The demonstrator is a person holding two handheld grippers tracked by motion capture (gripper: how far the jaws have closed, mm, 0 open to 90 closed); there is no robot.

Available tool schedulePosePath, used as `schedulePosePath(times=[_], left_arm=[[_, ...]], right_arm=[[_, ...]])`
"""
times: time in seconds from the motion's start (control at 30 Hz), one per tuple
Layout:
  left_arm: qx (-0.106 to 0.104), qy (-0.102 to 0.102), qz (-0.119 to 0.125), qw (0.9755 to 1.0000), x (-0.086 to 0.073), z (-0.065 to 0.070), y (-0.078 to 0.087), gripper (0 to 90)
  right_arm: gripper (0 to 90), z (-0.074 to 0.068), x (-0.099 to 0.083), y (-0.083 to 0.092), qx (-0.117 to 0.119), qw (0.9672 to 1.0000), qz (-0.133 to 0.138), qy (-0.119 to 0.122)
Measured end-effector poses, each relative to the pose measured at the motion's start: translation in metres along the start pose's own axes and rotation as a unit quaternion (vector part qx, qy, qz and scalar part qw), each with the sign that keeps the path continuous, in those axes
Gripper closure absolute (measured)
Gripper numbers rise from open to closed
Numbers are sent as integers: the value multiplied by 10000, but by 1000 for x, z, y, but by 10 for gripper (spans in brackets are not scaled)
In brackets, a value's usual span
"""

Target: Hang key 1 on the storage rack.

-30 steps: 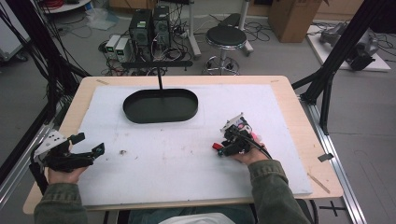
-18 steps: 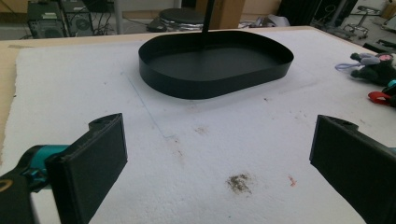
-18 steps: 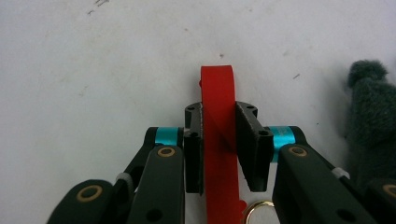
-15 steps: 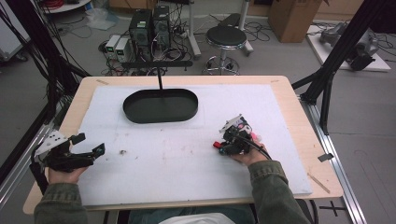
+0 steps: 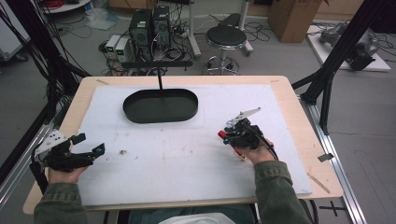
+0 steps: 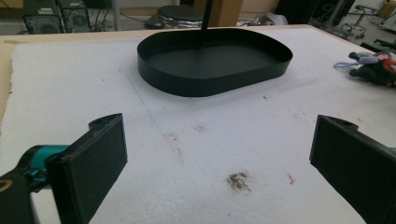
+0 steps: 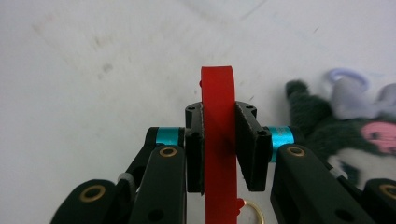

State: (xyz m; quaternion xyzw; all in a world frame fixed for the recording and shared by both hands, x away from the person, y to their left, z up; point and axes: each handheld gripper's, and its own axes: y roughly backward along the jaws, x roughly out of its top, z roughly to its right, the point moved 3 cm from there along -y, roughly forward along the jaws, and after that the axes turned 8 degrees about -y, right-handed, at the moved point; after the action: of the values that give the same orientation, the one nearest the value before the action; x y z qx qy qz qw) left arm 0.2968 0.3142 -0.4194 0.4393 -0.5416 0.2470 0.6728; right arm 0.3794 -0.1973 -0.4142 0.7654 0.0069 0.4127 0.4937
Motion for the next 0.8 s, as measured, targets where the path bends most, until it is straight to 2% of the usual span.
schedulePosePath(times=[0.2, 0.27, 0.4, 0.5, 0.53, 0.7, 0.8], left_arm=[[-7, -28, -24, 10000, 0, 0, 0, 44], [1, -85, -87, 9999, -1, 0, -1, 44], [-22, -112, -119, 9999, -1, 1, -3, 44], [-28, -106, -130, 9999, -1, 0, -3, 44], [-28, -106, -130, 9999, -1, 0, -3, 44], [-40, -99, -132, 9999, -2, 0, -4, 44], [-66, -98, -125, 9999, -1, 0, -4, 45]], right_arm=[[745, -4, 15, 30, 35, 9989, 461, -93], [745, -4, 19, 39, 128, 9974, 686, -169], [746, -7, 26, 54, 268, 9946, 942, -330], [745, -11, 35, 66, 409, 9914, 1173, -413], [745, -11, 35, 66, 409, 9914, 1173, -413], [745, -21, 54, 83, 836, 9817, 1564, -686], [745, -25, 65, 88, 930, 9792, 1610, -819]])
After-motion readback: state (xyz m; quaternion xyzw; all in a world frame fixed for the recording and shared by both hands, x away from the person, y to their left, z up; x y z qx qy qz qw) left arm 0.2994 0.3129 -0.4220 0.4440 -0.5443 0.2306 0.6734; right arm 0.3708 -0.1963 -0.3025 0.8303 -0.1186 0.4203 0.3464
